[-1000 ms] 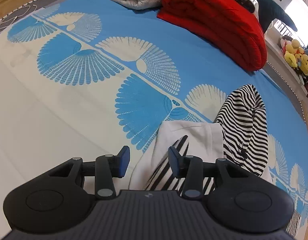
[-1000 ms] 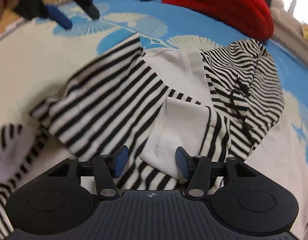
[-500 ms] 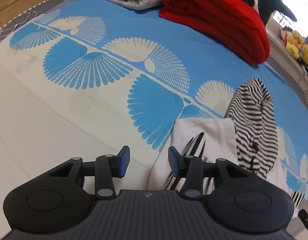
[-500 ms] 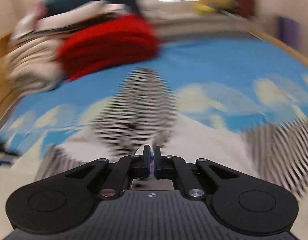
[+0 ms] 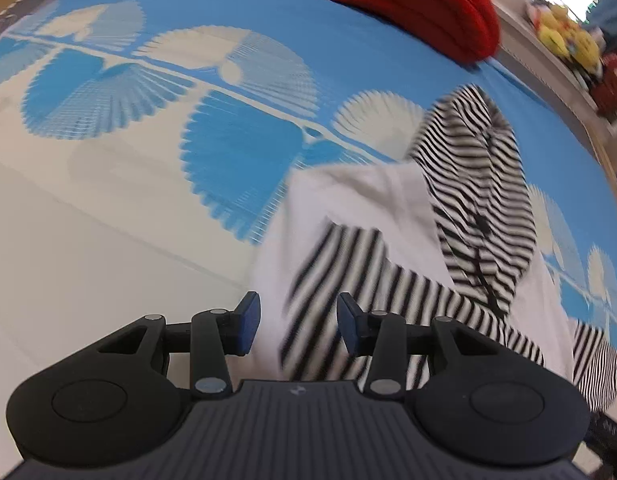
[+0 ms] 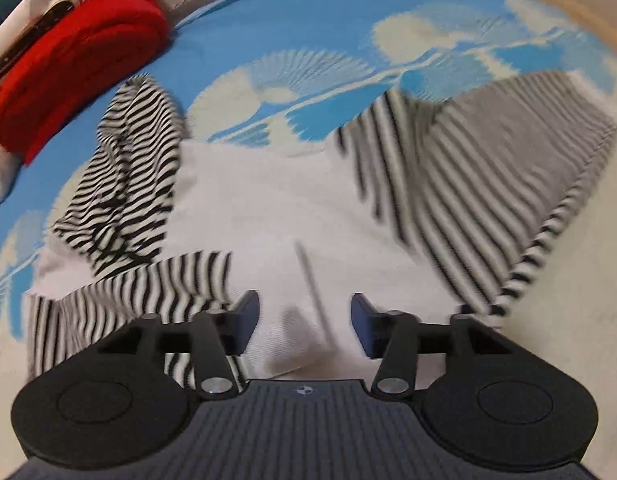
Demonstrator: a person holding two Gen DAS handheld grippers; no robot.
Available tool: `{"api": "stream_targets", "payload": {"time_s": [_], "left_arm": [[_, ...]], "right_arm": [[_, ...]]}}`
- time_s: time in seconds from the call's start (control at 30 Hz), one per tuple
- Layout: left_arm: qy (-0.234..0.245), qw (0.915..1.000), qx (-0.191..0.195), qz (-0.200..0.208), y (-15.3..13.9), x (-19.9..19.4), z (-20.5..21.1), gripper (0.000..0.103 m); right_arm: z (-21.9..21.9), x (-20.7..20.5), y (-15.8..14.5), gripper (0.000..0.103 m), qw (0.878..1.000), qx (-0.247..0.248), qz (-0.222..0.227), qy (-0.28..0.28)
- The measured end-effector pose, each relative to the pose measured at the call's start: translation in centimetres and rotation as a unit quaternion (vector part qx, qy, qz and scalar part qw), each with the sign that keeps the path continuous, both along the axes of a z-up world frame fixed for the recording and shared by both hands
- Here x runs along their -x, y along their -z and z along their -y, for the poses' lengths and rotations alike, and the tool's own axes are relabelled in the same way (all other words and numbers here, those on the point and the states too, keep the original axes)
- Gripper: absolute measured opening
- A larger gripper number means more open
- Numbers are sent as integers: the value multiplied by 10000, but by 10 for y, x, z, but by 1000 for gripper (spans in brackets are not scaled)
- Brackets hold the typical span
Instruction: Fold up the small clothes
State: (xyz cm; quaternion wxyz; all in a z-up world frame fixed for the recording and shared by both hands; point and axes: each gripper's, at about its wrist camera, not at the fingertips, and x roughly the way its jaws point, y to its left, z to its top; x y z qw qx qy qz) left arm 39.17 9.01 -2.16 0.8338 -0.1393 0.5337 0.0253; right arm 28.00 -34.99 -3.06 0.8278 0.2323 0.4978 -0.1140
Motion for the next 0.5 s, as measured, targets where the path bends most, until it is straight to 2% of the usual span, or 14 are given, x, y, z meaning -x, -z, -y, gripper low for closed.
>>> {"api": "stream_targets", "payload": {"time_s": [0.1,0.17,0.2,0.27,0.3,0.37,0.43,0.5], "left_arm": [[93,9999,-62,-51,5,1,8,47],[88,9999,-64,-62,6,0,10,47],[86,9999,-54,-64,6,0,11,47],[73,10000,-29,-59,6,-1,11,47],[63,10000,-23,-57,5,-2,11,47],[25,10000,-20,-57,5,-4,9,47],[12,10000,-26,-58,5,-5,8,47],[28,10000,-40,-61,5,-5,7,47]], "right_arm": [[1,-6,13,53,9999,61,-37,-88],[5,-14,27,50,9995,-187,-203,-119],[4,-17,31,48,9992,-326,-194,-151],[-3,-21,32,42,9992,-253,-173,-269],[-7,-22,31,35,9991,-196,-131,-344],[-12,-25,27,4,9988,-114,-43,-467],[-12,-24,18,0,9993,-42,123,-350],[-11,-16,-7,0,9979,254,601,-50]]}}
